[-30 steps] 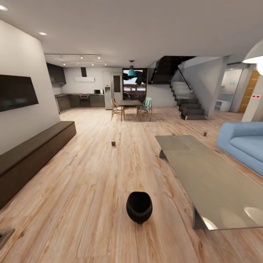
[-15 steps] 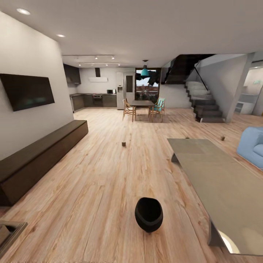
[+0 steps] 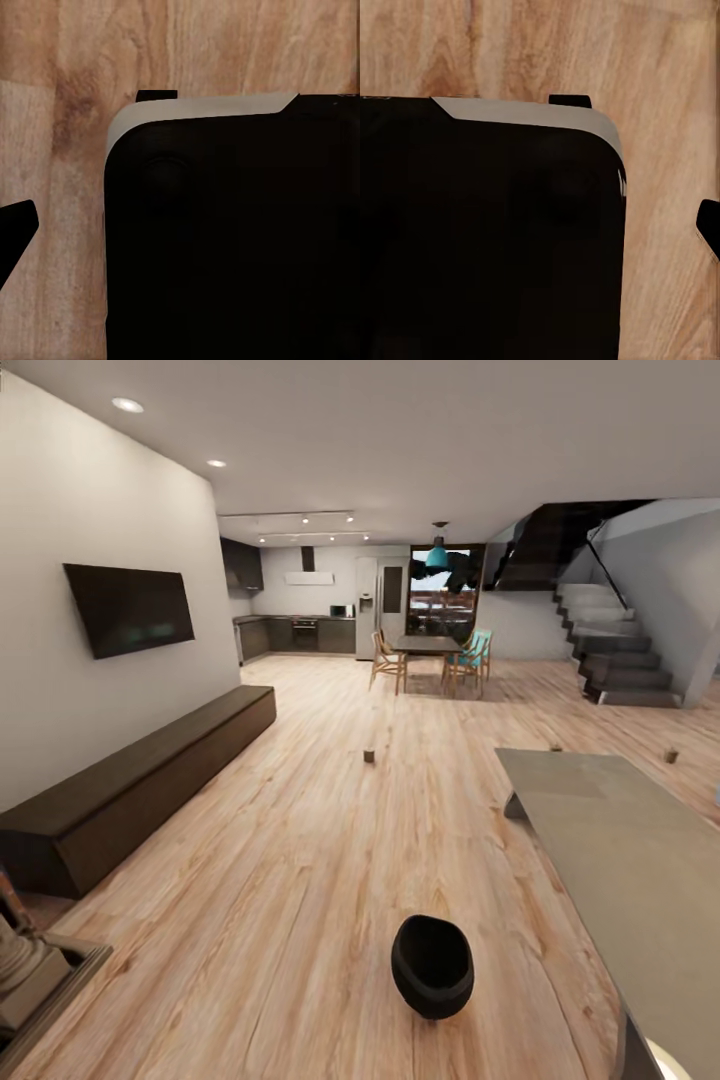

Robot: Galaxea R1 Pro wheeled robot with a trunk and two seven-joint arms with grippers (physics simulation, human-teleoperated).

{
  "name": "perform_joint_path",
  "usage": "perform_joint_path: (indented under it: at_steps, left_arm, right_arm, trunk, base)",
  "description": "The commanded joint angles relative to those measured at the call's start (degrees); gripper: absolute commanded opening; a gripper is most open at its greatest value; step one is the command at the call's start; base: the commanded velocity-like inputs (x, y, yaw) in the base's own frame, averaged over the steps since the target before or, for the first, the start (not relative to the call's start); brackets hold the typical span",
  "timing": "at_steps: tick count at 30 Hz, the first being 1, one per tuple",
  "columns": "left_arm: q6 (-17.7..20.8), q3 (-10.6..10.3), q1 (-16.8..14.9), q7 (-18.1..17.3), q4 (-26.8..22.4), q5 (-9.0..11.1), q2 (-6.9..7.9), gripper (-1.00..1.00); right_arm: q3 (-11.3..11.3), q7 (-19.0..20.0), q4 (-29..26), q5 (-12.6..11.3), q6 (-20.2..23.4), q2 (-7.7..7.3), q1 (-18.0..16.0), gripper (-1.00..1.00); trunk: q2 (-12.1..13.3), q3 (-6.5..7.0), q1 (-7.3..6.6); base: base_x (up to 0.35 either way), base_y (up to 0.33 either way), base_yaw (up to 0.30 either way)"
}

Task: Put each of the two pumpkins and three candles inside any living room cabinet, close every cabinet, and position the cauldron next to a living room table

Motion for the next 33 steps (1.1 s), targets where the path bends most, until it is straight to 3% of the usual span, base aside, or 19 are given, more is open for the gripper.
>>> perform_joint_path:
  at_steps: [1, 13, 24, 33]
  left_arm:
    - [-0.19, -0.01, -0.02, 0.0, 0.0, 0.01, 0.0, 1.0]
    - [-1.37, -0.05, -0.02, 0.0, 0.09, 0.05, -0.08, 1.0]
    - [-1.47, -0.06, -0.02, 0.0, 0.09, 0.05, -0.09, 1.0]
    - [-1.47, -0.03, -0.02, 0.0, 0.09, 0.0, -0.11, 1.0]
  right_arm:
    - [0.01, -0.05, 0.05, 0.06, -0.19, 0.01, -0.03, 1.0]
    - [0.01, -0.14, 0.05, 0.22, -0.12, 0.08, -0.03, 1.0]
    - [0.11, -0.14, 0.05, 0.24, -0.11, 0.79, -0.03, 1.0]
    - [0.18, -0.14, 0.05, 0.24, -0.95, 0.8, -0.03, 1.0]
  trunk:
    - [-0.03, -0.05, 0.01]
    - [-0.03, -0.05, 0.01]
    - [-0.03, -0.05, 0.01]
    - [-0.03, -0.05, 0.01]
  base:
    - [0.073, -0.033, 0.037]
    - [0.035, -0.017, 0.224]
    - [0.198, -0.171, 0.281]
    - [0.168, -0.05, 0.138]
